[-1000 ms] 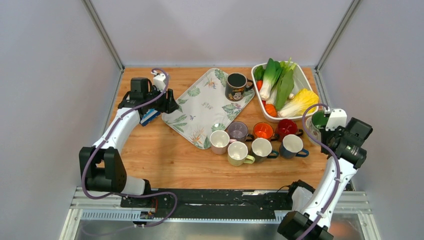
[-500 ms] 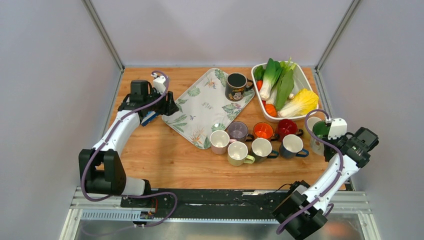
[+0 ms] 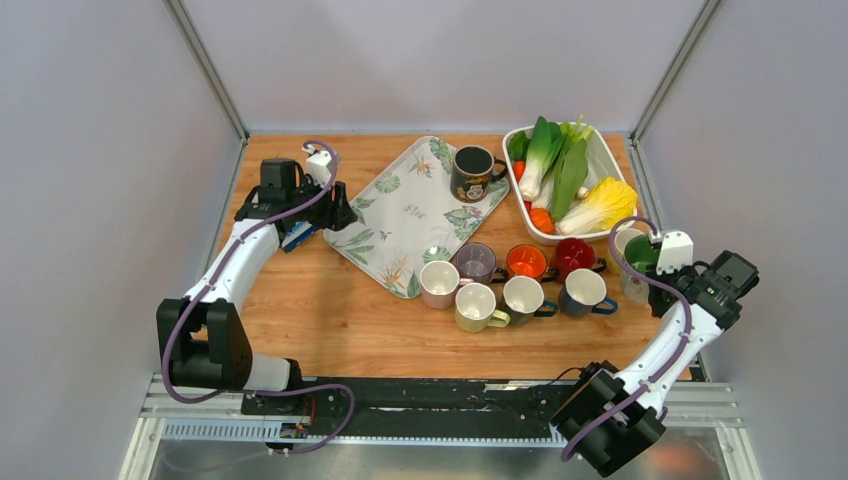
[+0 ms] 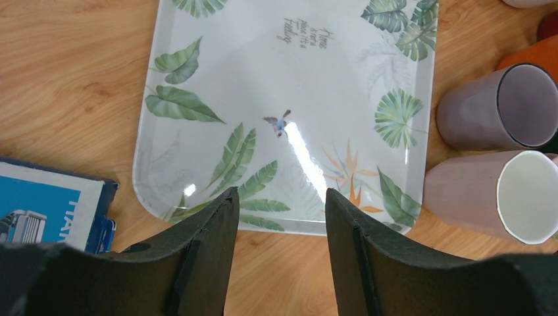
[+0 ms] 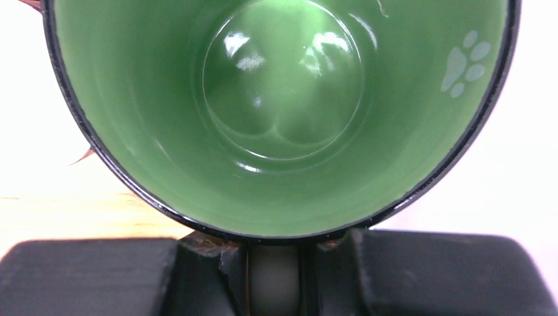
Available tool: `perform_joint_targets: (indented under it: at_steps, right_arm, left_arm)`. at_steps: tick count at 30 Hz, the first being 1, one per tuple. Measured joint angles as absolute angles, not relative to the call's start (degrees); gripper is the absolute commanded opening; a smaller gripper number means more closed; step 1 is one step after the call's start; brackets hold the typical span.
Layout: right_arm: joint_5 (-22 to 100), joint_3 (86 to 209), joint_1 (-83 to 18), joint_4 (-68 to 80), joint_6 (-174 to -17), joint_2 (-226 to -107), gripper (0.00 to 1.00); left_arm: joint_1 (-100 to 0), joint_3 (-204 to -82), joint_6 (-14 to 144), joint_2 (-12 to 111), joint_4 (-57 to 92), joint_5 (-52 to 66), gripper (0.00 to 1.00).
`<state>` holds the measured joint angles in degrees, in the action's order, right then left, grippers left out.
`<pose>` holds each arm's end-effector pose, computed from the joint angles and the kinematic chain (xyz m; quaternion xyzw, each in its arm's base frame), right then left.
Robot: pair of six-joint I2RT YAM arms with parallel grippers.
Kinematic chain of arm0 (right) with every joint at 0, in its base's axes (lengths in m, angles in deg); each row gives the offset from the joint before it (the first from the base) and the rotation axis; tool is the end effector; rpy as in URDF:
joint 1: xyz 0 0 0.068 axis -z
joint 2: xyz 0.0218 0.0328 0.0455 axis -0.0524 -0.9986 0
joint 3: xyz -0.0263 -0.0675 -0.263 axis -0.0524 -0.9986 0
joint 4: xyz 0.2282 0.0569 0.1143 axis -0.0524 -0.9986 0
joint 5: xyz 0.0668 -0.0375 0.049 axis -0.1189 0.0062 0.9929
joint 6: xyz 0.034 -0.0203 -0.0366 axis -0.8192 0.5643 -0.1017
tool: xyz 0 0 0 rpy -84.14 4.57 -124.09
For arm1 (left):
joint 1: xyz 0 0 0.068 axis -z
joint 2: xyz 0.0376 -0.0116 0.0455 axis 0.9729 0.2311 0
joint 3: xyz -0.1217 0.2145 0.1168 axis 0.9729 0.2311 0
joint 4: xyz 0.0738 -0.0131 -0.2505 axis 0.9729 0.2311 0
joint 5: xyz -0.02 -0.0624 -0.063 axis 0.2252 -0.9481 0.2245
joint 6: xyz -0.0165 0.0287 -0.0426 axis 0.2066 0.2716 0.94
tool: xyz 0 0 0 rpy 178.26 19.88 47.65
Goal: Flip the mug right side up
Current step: Place the cup at the corner of the board.
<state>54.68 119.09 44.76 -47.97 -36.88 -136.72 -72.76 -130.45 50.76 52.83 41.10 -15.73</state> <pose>0.1183 -0.1094 0.2701 -0.0900 0.9405 -0.0766 0.3187 0.2986 -0.0387 0.2803 0.1635 0.8670 -0.2463 0.4013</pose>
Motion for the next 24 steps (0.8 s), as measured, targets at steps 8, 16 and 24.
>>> perform_joint_targets:
  at_steps: [8,16,24]
  right_arm:
    - [54.62,124.7,44.76,-56.02,-31.04,-136.76,0.0]
    - [50.57,127.94,45.88,-63.51,-20.97,-138.79,0.0]
    - [52.32,135.13,56.63,-65.89,-6.91,-149.16,0.0]
  left_arm:
    - [-72.76,-130.42,50.78,52.79,40.99,-15.77,0.59]
    - [-72.76,-128.02,50.78,51.92,38.28,-16.36,0.58]
    - [-72.98,-124.78,50.78,50.41,36.79,-16.34,0.59]
